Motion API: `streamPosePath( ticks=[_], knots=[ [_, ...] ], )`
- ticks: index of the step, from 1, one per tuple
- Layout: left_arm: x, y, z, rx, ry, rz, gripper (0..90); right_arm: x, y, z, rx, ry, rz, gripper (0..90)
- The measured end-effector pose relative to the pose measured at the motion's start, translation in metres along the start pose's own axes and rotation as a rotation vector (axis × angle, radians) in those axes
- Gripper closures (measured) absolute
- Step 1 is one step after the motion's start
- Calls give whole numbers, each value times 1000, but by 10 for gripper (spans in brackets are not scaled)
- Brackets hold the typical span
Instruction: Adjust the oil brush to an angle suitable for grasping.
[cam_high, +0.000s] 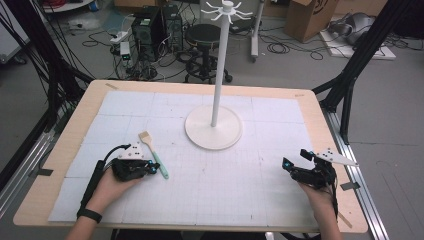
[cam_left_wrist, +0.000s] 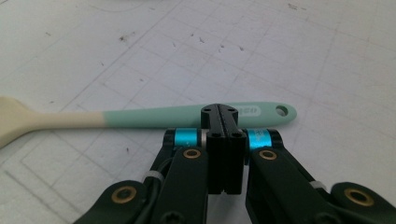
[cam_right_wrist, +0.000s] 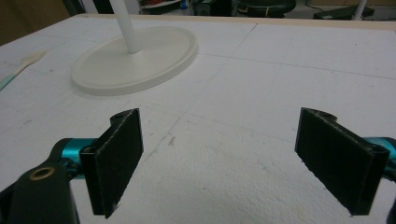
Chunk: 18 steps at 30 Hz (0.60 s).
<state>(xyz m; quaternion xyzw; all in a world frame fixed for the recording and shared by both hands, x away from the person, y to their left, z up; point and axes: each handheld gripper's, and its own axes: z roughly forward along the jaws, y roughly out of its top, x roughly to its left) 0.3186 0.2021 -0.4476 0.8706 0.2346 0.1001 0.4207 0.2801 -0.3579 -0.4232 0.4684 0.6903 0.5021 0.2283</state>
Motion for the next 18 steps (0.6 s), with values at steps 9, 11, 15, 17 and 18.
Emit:
streamPosePath(
  ticks=[9, 11, 15, 17, 18],
  knots=[
    [-2, 12, 14, 10, 44, -10, 900, 0, 0, 0, 1, 0, 2, 144],
    [-3, 16, 17, 14, 61, -13, 900, 0, 0, 0, 1, -1, 2, 143],
    [-1, 22, 25, 10, 77, -43, 900, 0, 0, 1, 4, 2, 6, 143],
    [0, 26, 30, 12, 100, -55, 900, 0, 0, 1, 6, 1, 6, 144],
    [-1, 28, 33, 13, 112, -53, 900, 0, 0, 1, 6, 1, 4, 144]
  ],
)
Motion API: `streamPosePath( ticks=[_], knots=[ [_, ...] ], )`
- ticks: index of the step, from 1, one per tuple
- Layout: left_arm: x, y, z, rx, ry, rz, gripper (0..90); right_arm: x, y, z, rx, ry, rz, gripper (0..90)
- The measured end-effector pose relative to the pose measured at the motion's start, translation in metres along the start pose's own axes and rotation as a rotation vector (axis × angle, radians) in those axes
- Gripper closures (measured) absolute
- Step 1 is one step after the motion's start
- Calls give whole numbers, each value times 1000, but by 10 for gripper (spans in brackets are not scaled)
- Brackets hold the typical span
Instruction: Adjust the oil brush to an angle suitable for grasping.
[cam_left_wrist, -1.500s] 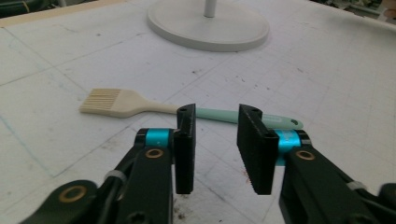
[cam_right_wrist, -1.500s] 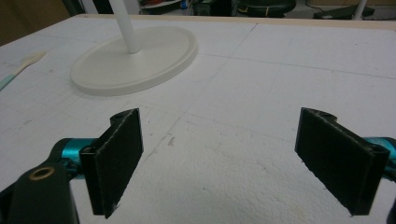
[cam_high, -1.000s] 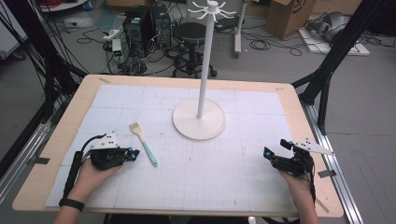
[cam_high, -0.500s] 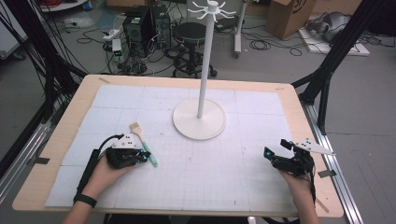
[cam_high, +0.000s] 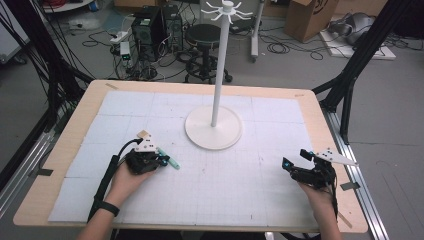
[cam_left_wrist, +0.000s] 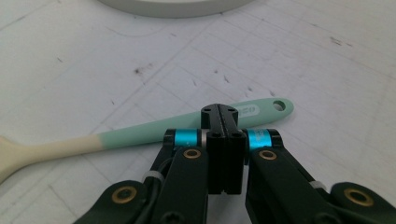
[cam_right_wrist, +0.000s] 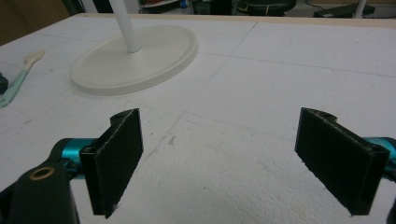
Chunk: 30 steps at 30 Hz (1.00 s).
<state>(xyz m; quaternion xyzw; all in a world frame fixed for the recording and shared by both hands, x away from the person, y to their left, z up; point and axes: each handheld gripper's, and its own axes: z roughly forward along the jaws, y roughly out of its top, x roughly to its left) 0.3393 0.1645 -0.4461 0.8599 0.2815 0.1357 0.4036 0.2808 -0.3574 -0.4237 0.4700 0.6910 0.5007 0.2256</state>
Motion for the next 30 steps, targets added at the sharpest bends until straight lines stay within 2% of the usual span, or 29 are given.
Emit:
streamPosePath(
  ticks=[2, 6, 15, 19, 23, 30],
  knots=[
    [0, 3, 5, -6, 9, -2, 900, 0, 0, 0, 0, 2, -1, 144],
    [3, 7, 13, -29, 27, -41, 900, 0, 0, 0, 0, 4, 3, 144],
    [5, 16, 21, -29, 53, -50, 900, 1, 0, 1, 8, 7, -1, 144],
    [8, 17, 8, -60, 64, -64, 900, 1, 0, 2, 9, 8, 1, 144],
    [9, 20, -15, -137, 68, -66, 900, 1, 0, 2, 9, 8, -3, 144],
    [11, 12, -56, -201, 82, -20, 861, 1, 0, 2, 10, 7, -4, 144]
  ],
)
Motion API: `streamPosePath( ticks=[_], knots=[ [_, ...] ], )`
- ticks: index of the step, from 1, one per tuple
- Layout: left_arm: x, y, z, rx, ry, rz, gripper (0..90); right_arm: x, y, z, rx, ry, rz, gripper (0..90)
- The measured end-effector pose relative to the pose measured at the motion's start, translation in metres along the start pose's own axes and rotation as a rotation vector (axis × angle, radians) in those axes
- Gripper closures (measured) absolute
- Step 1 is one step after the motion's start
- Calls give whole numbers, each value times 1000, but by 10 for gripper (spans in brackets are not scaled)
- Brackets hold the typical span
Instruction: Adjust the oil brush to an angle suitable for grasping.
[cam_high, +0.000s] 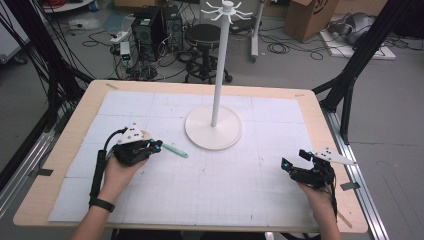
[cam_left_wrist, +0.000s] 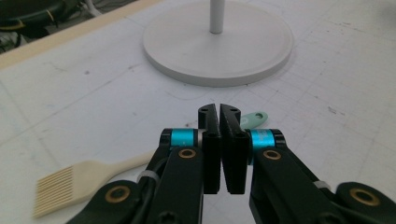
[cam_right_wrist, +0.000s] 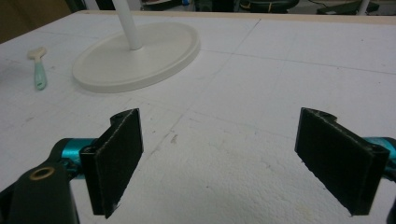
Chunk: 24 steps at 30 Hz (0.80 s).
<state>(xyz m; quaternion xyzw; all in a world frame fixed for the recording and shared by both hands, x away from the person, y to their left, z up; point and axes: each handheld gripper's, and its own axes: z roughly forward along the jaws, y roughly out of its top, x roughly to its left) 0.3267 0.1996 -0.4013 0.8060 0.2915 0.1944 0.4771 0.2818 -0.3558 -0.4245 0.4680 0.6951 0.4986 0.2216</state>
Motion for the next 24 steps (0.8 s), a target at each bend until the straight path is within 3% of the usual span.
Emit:
streamPosePath(
  ticks=[4, 11, 18, 24],
  knots=[
    [6, -8, -22, -46, 5, 12, 817, 1, 0, 1, 7, -3, 5, 144],
    [22, -29, -52, -111, 2, -25, 725, 1, -1, 2, 11, -5, 2, 144],
    [35, -39, -70, -140, 0, -57, 635, 2, -1, 3, 20, -7, 3, 144],
    [45, -47, -81, -168, 2, -81, 480, 2, -1, 2, 15, -8, 7, 144]
  ],
)
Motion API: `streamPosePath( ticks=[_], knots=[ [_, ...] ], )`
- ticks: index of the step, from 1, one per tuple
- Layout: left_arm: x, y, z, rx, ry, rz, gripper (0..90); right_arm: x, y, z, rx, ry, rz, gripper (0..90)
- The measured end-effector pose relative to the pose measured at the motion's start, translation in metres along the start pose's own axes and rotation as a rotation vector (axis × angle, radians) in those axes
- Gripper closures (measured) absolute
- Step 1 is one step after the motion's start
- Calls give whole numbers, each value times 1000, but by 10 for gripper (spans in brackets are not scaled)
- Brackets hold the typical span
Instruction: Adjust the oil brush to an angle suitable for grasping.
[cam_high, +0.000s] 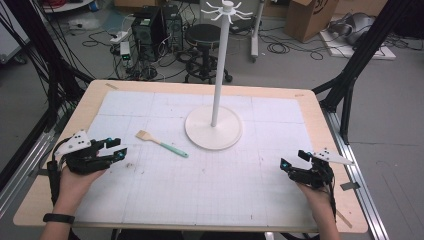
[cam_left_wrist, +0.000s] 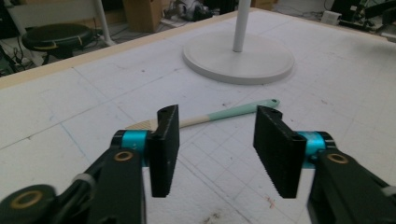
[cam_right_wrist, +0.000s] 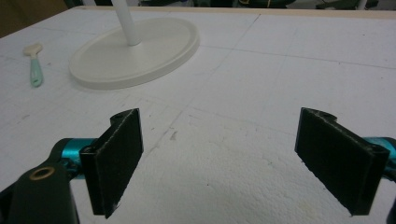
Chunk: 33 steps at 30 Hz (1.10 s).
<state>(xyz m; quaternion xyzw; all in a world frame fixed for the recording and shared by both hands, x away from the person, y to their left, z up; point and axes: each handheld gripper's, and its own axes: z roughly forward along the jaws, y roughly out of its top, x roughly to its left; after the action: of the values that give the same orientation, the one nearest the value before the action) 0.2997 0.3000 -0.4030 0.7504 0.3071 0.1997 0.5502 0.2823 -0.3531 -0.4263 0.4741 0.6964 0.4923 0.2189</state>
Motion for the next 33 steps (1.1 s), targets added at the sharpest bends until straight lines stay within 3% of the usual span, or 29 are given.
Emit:
streamPosePath(
  ticks=[6, 11, 33],
  knots=[
    [8, -7, -8, -24, 23, -25, 332, 0, 0, 0, -4, -2, 6, 144],
    [12, -7, -12, -42, 27, -37, 272, 0, 0, 1, 0, -2, 2, 144],
    [14, -6, -12, -49, 33, -44, 196, -1, 0, 1, 3, 2, 0, 144]
  ],
)
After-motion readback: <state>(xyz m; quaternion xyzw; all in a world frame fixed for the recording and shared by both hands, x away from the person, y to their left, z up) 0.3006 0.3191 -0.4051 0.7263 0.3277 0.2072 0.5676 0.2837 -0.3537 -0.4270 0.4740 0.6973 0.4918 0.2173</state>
